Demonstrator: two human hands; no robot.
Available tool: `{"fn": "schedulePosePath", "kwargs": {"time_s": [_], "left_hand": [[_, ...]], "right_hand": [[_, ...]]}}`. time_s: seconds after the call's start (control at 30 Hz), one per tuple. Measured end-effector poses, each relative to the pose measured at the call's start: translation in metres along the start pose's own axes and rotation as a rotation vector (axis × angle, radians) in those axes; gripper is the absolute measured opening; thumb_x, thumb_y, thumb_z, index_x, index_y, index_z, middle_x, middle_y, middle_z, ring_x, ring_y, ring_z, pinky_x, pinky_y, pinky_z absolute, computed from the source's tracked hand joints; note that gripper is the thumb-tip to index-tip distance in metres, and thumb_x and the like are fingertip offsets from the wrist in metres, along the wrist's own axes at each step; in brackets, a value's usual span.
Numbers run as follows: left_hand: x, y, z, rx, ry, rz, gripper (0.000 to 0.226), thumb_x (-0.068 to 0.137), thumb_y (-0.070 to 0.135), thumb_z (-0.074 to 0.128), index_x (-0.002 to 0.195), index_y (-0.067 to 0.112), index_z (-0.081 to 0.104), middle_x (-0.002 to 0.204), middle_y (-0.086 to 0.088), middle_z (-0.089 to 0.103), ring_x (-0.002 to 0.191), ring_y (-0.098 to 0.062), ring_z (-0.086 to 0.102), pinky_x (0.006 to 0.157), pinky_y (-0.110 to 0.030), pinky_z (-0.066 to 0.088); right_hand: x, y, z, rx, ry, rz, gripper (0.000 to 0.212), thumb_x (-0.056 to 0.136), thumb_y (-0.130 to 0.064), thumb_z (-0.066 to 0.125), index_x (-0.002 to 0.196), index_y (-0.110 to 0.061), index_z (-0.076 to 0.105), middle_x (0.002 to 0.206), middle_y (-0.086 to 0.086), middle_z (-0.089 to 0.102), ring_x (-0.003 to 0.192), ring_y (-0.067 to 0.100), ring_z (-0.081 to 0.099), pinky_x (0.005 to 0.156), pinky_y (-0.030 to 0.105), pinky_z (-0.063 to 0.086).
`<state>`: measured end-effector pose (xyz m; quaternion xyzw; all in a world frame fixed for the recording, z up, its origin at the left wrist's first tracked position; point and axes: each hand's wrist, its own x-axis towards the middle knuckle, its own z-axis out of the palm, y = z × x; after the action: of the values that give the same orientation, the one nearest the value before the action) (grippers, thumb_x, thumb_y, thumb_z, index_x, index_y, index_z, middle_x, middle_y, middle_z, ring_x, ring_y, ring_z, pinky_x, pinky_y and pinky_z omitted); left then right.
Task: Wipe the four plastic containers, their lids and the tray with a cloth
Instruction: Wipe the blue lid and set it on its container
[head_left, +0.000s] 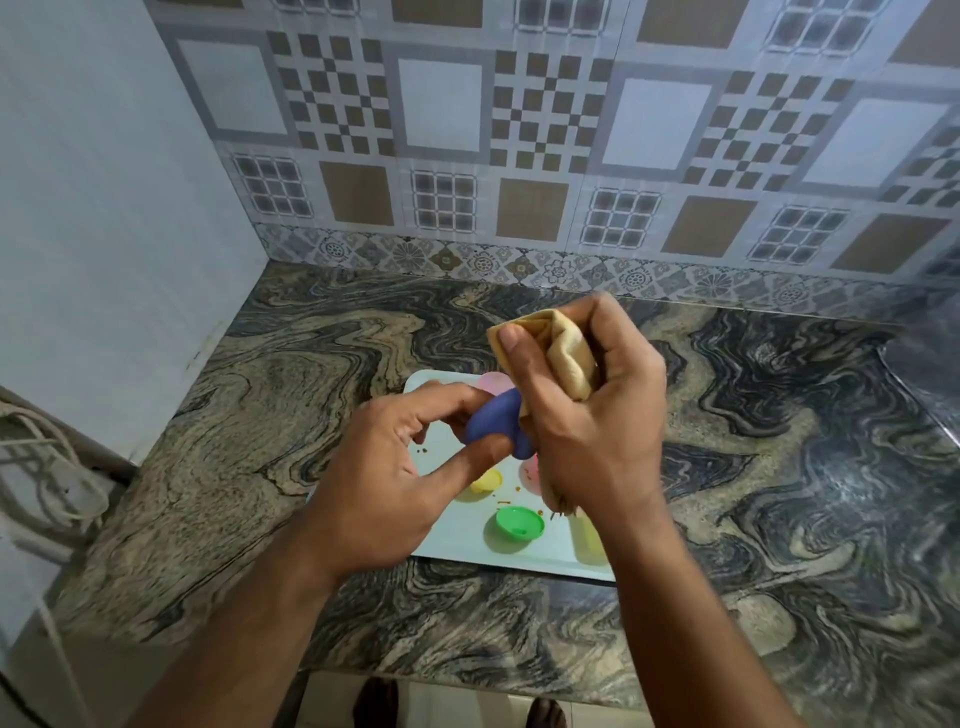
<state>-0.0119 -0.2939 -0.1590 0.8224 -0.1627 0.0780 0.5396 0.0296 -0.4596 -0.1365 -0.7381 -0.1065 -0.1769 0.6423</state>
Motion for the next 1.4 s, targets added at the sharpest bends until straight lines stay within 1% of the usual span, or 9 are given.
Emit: {"fn": "schedulePosePath", "kwargs": {"time_s": [0.1, 0.3, 0.47, 0.6, 0.83, 0.97, 1.07, 1.27, 1.4], "left_hand": [[-0.004, -0.004, -0.002, -0.204, 0.008, -0.056, 0.015, 0.093, 0.032, 0.075, 0.104, 0.023, 0.078, 0.094, -0.001, 0.076, 0.082, -0.039, 0.06, 0.08, -0.059, 0.05], [-0.005, -0.004, -0.007, -0.814, 0.106, -0.188, 0.03, 0.079, 0.035, 0.086, 0.103, 0.021, 0.078, 0.096, 0.003, 0.075, 0.085, -0.007, 0.065, 0.081, -0.017, 0.05], [-0.004, -0.014, -0.004, -0.985, 0.167, -0.322, 0.052, 0.073, 0.032, 0.094, 0.115, 0.013, 0.072, 0.117, -0.013, 0.067, 0.114, -0.031, 0.041, 0.091, -0.034, 0.035], [-0.003, -0.013, 0.0, -1.027, 0.147, -0.364, 0.066, 0.074, 0.032, 0.093, 0.129, 0.007, 0.066, 0.128, -0.02, 0.061, 0.121, -0.032, 0.042, 0.091, -0.034, 0.037], [0.003, -0.003, 0.006, -0.781, 0.329, -0.352, 0.042, 0.075, 0.028, 0.086, 0.109, 0.015, 0.064, 0.104, -0.002, 0.072, 0.088, -0.01, 0.067, 0.079, -0.025, 0.05], [0.001, 0.003, 0.01, -0.54, 0.365, -0.231, 0.035, 0.08, 0.016, 0.089, 0.103, 0.007, 0.064, 0.097, 0.004, 0.079, 0.089, -0.009, 0.077, 0.076, -0.018, 0.056], [-0.002, -0.001, 0.011, -0.429, 0.388, -0.215, 0.03, 0.075, 0.031, 0.086, 0.097, 0.019, 0.07, 0.1, 0.0, 0.08, 0.094, -0.017, 0.078, 0.079, -0.025, 0.058], [-0.005, -0.004, 0.009, -0.279, 0.469, -0.222, 0.018, 0.079, 0.022, 0.087, 0.092, 0.026, 0.076, 0.1, 0.003, 0.08, 0.092, -0.018, 0.078, 0.084, -0.038, 0.061], [-0.006, -0.004, 0.004, -0.257, 0.483, -0.242, 0.021, 0.077, 0.021, 0.091, 0.091, 0.018, 0.075, 0.096, 0.003, 0.081, 0.088, -0.015, 0.079, 0.079, -0.026, 0.06]], "right_hand": [[0.014, 0.009, -0.004, -0.044, 0.022, 0.049, 0.026, 0.091, -0.021, 0.084, 0.083, -0.007, 0.063, 0.067, -0.005, 0.064, 0.059, 0.01, 0.052, 0.057, 0.027, 0.045], [0.01, 0.008, -0.012, 0.214, 0.015, 0.217, 0.02, 0.101, -0.008, 0.067, 0.085, -0.004, 0.055, 0.055, -0.016, 0.057, 0.047, -0.004, 0.05, 0.051, 0.014, 0.042], [-0.005, 0.001, -0.012, 0.363, -0.1, 0.291, 0.022, 0.099, -0.026, 0.071, 0.084, -0.016, 0.058, 0.066, 0.009, 0.067, 0.052, 0.017, 0.054, 0.061, 0.056, 0.052], [-0.01, -0.006, -0.01, 0.362, -0.157, 0.229, 0.018, 0.09, -0.02, 0.079, 0.084, -0.012, 0.063, 0.066, -0.01, 0.065, 0.055, 0.005, 0.054, 0.051, 0.028, 0.049], [-0.015, -0.001, -0.004, 0.34, 0.026, 0.279, 0.022, 0.088, -0.017, 0.084, 0.078, -0.018, 0.064, 0.065, -0.005, 0.065, 0.05, 0.011, 0.05, 0.047, 0.027, 0.045], [-0.024, -0.004, 0.003, 0.349, 0.147, 0.28, 0.021, 0.092, -0.005, 0.078, 0.085, 0.0, 0.059, 0.058, 0.006, 0.057, 0.046, 0.02, 0.043, 0.036, 0.022, 0.04], [-0.029, -0.005, 0.007, 0.366, 0.148, 0.29, 0.021, 0.092, -0.004, 0.077, 0.086, 0.001, 0.058, 0.057, 0.006, 0.054, 0.043, 0.019, 0.042, 0.036, 0.02, 0.038], [-0.031, -0.003, 0.008, 0.418, 0.116, 0.332, 0.024, 0.092, -0.003, 0.076, 0.085, 0.007, 0.055, 0.056, -0.002, 0.057, 0.041, 0.002, 0.046, 0.039, 0.017, 0.04], [-0.035, -0.004, 0.011, 0.367, 0.066, 0.291, 0.023, 0.09, -0.005, 0.079, 0.083, 0.004, 0.059, 0.061, 0.003, 0.062, 0.042, 0.009, 0.047, 0.038, 0.021, 0.041]]}}
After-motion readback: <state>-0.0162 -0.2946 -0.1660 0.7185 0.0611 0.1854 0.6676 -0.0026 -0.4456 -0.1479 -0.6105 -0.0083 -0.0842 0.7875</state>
